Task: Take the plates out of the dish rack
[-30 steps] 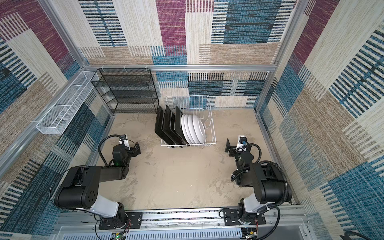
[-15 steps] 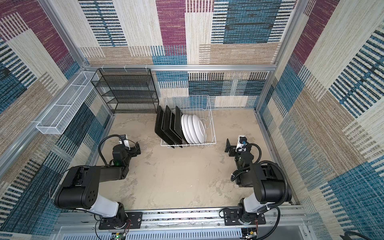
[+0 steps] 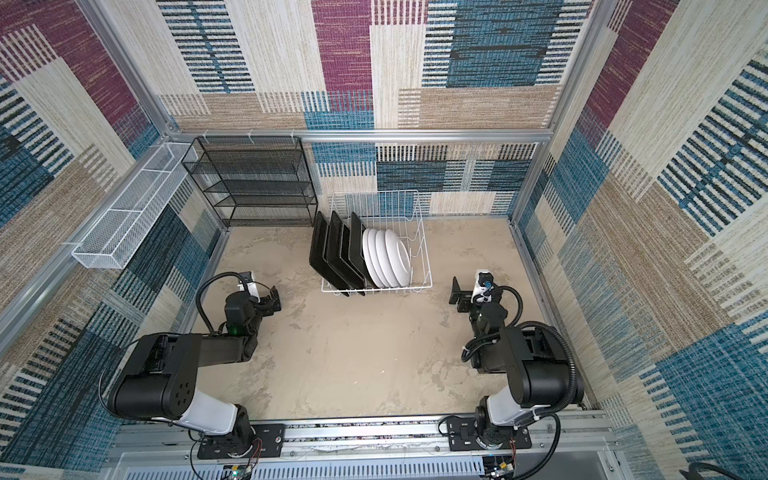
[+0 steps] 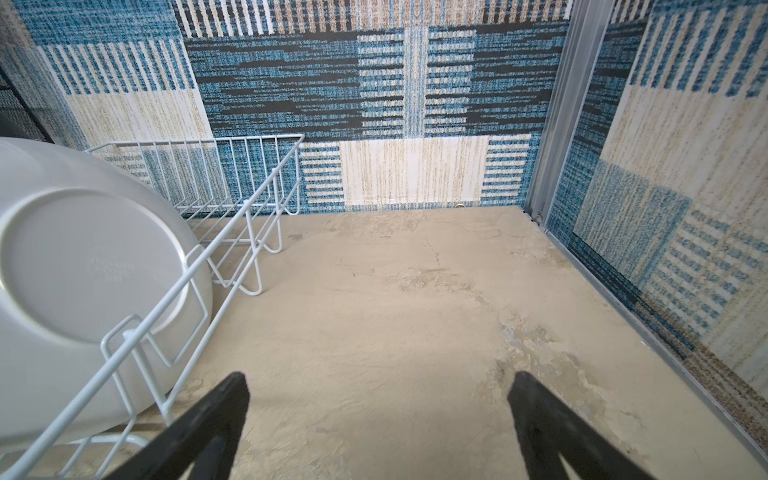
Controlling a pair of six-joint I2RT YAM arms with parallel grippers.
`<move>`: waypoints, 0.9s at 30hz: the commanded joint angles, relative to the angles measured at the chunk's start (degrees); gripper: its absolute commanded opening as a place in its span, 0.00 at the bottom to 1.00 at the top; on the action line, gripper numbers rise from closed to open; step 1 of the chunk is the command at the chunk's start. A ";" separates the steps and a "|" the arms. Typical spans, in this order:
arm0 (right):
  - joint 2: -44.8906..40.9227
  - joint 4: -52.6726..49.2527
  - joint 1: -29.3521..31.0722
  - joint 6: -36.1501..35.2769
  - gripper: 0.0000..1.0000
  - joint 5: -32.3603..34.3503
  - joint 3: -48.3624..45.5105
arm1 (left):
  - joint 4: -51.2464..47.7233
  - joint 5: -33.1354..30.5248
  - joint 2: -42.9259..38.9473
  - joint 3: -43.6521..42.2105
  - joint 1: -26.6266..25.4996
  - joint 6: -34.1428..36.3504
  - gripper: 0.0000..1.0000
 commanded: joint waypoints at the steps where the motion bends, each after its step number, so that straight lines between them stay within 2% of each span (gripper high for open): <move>1: -2.05 -2.48 0.05 -0.14 1.00 -0.08 1.21 | 9.18 -2.36 -1.31 -3.60 0.10 -1.63 0.99; 4: -4.95 -7.34 0.04 0.03 1.00 0.62 2.90 | 13.47 -1.23 -1.38 -5.82 0.10 -0.85 0.97; 11: -11.26 -13.80 0.05 0.86 1.00 3.42 4.19 | 11.75 -0.11 -3.35 -5.65 0.09 -0.32 0.96; 21: -19.70 -24.50 0.05 -1.19 1.00 -0.04 9.12 | -10.00 1.22 -18.68 0.66 0.10 0.66 0.99; 27: -22.46 -37.27 0.03 0.85 1.00 -6.42 15.62 | -31.87 7.11 -26.78 12.21 0.09 0.24 0.99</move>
